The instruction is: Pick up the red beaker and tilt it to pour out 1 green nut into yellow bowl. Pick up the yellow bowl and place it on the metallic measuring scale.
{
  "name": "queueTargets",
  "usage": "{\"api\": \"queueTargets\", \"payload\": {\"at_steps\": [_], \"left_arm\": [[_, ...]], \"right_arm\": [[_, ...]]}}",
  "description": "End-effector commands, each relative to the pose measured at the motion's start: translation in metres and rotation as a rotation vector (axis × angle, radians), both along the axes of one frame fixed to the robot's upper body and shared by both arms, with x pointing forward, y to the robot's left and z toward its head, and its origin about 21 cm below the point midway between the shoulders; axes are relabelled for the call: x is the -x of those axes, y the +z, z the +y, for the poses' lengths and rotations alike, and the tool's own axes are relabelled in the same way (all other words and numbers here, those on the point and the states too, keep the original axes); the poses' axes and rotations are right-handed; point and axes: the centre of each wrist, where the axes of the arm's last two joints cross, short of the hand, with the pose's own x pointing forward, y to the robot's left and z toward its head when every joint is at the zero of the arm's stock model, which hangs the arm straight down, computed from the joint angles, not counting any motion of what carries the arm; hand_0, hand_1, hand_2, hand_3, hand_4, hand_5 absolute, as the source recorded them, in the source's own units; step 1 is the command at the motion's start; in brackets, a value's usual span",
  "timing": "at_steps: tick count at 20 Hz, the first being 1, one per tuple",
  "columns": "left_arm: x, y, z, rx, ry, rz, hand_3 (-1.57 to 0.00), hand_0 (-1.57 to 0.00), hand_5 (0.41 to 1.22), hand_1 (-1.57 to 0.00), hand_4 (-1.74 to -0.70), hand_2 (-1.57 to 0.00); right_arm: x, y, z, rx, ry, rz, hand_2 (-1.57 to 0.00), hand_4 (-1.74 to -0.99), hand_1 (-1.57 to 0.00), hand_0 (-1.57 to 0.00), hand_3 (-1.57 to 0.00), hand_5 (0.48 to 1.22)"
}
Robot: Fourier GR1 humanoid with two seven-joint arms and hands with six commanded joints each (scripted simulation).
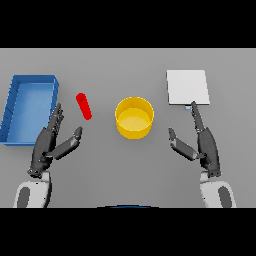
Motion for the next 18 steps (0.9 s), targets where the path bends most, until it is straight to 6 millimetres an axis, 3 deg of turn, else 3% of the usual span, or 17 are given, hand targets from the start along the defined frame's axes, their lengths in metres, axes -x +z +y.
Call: {"api": "queueTargets", "payload": {"at_steps": [1, 4, 10, 18], "left_arm": [[0.001, 0.000, -0.002, -0.006, -0.012, -0.009, 0.00, 0.00, 0.661, 0.00, -1.23, 0.00], [-0.002, 0.000, -0.004, -0.029, -0.036, 0.005, 0.00, 0.00, 0.679, 0.00, -1.25, 0.00], [-0.042, -0.014, -0.015, -0.028, -0.059, 0.050, 0.00, 0.00, 0.738, 0.00, -1.38, 0.00], [-0.081, -0.035, -0.019, -0.025, -0.033, 0.107, 0.00, 0.00, 0.717, 0.00, -1.34, 0.00]], "right_arm": [[0.001, 0.001, 0.001, -0.003, 0.009, -0.004, 0.00, -1.241, 0.00, 0.00, 0.00, 0.680], [0.002, 0.000, -0.003, -0.026, 0.014, -0.004, 0.00, -1.254, 0.00, 0.00, 0.00, 0.682], [0.004, -0.002, -0.002, -0.070, 0.031, -0.014, 0.00, -1.304, 0.00, 0.00, 0.00, 0.678], [0.003, 0.000, -0.005, -0.078, 0.018, 0.018, 0.00, -1.341, 0.00, 0.00, 0.00, 0.689]]}}
